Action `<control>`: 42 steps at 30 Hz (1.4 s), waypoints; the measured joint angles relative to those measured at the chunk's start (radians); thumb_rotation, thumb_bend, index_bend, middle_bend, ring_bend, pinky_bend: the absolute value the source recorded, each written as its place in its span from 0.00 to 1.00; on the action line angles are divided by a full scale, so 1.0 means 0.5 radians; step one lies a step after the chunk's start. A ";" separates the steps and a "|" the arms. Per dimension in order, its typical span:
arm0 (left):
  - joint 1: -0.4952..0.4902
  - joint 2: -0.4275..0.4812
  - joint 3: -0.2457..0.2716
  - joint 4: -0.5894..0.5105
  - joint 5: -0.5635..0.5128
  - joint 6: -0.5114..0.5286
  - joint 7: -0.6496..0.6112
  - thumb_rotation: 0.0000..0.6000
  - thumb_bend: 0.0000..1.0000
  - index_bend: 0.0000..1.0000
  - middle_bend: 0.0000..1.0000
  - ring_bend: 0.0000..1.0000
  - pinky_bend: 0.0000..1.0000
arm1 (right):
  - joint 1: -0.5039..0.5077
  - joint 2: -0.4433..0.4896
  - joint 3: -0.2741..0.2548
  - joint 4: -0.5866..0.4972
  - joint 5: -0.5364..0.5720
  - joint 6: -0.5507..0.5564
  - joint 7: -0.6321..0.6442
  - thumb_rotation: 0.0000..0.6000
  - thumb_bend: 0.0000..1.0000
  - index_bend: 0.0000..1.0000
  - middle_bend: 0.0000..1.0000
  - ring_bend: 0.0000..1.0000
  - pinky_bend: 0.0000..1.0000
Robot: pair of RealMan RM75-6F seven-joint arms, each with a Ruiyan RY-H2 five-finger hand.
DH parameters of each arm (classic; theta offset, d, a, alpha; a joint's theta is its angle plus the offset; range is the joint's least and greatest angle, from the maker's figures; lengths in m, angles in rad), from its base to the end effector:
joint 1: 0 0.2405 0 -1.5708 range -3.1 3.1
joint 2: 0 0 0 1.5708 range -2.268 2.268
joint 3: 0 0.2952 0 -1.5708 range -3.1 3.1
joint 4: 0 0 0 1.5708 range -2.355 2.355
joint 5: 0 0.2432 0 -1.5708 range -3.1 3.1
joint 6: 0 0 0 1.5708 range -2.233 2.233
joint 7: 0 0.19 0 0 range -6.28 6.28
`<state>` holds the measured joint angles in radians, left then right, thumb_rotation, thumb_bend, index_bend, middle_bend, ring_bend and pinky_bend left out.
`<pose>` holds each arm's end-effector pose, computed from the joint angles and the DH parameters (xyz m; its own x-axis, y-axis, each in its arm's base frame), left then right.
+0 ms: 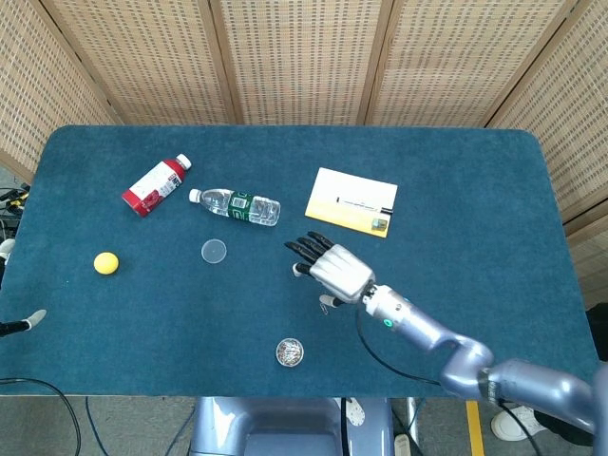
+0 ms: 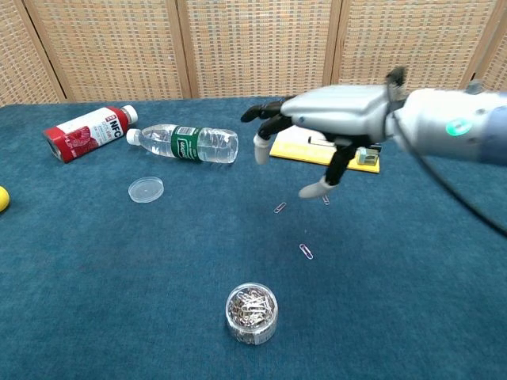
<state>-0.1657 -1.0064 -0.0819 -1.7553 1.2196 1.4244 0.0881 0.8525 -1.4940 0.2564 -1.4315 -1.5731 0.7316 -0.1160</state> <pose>-0.3634 0.2622 0.1838 0.4100 0.0190 0.9119 0.8962 0.1770 -0.4067 -0.0803 -0.4253 -0.0680 0.5933 -0.1603 0.7889 -0.6032 -0.7374 0.3038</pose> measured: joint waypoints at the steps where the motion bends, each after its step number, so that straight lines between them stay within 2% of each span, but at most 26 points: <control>1: -0.001 -0.001 -0.001 0.002 -0.004 -0.007 -0.001 1.00 0.00 0.00 0.00 0.00 0.00 | 0.022 -0.049 0.005 0.055 0.028 -0.018 -0.023 1.00 0.27 0.34 0.00 0.00 0.00; 9: -0.019 -0.010 -0.024 0.034 -0.055 -0.082 0.002 1.00 0.00 0.00 0.00 0.00 0.00 | 0.183 -0.384 0.006 0.514 0.244 -0.158 -0.208 1.00 0.28 0.36 0.00 0.00 0.00; 21: -0.025 -0.016 -0.051 0.059 -0.089 -0.124 0.001 1.00 0.00 0.00 0.00 0.00 0.00 | 0.278 -0.599 -0.040 0.896 0.447 -0.277 -0.297 1.00 0.31 0.40 0.00 0.00 0.00; 30: -0.027 -0.018 -0.059 0.070 -0.102 -0.156 0.003 1.00 0.00 0.00 0.00 0.00 0.00 | 0.318 -0.633 -0.038 0.976 0.568 -0.306 -0.346 1.00 0.31 0.46 0.00 0.00 0.00; 42: -0.018 -0.011 -0.065 0.066 -0.093 -0.162 -0.005 1.00 0.00 0.00 0.00 0.00 0.00 | 0.340 -0.640 -0.066 0.971 0.634 -0.294 -0.381 1.00 0.33 0.47 0.00 0.00 0.00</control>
<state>-0.1749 -1.0120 -0.1145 -1.7225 1.1733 1.3435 0.0854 1.0227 -1.8138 0.2236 -0.9461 -1.2562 0.5848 -0.3063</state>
